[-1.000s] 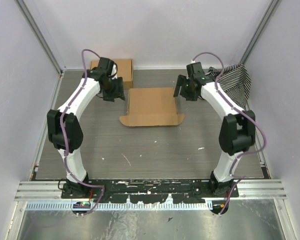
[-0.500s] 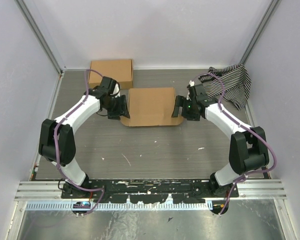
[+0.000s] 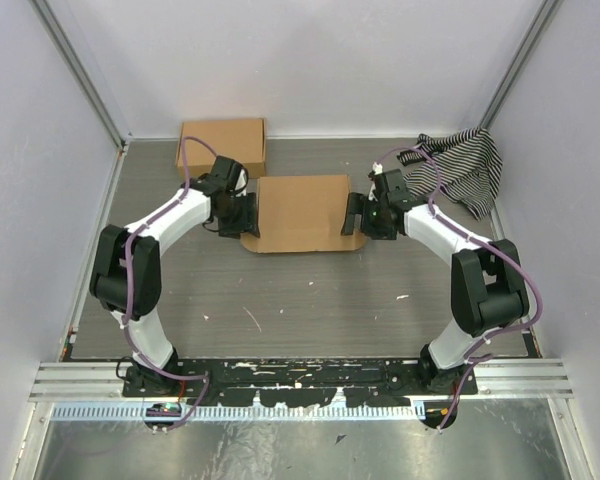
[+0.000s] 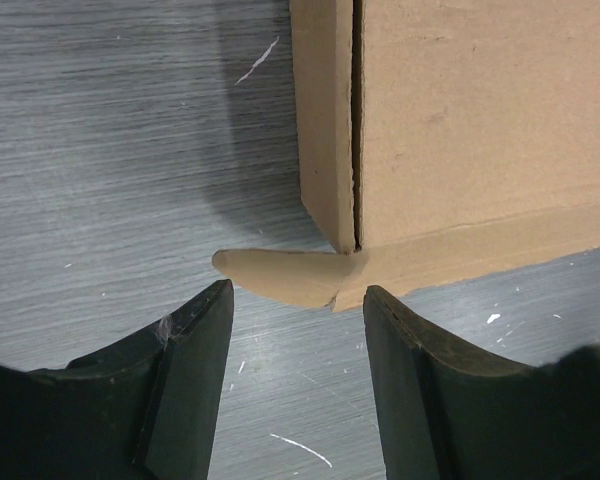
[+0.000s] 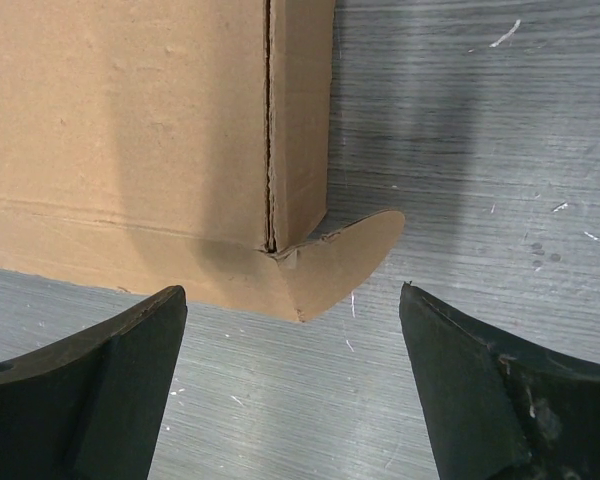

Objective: Fold the paper box

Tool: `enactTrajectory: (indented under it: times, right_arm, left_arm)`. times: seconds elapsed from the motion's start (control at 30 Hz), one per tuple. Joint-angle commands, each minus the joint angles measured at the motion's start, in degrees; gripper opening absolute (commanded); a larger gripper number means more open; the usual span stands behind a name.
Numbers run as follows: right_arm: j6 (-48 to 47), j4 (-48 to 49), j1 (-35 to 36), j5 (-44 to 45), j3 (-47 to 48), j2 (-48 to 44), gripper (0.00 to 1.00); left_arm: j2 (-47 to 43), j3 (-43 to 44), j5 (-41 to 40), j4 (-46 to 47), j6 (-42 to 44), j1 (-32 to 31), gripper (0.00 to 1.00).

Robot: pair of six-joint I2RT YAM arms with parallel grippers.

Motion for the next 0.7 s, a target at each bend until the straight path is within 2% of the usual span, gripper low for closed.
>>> enactTrajectory:
  times: [0.0, 0.37, 0.67]
  right_arm:
    - [-1.51, 3.15, 0.16, -0.25, 0.55, 0.44, 0.92]
    - [-2.66, 2.98, 0.19, -5.93, 0.39, 1.53, 0.89]
    - [-2.94, 2.36, 0.34, -8.60, 0.45, 1.11, 0.80]
  left_arm:
    - [2.18, 2.76, -0.43, 2.41, 1.29, -1.17, 0.61]
    - [2.44, 0.63, 3.65, 3.42, -0.07, -2.31, 0.57]
    - [0.84, -2.68, 6.44, 4.34, -0.66, -2.63, 0.54]
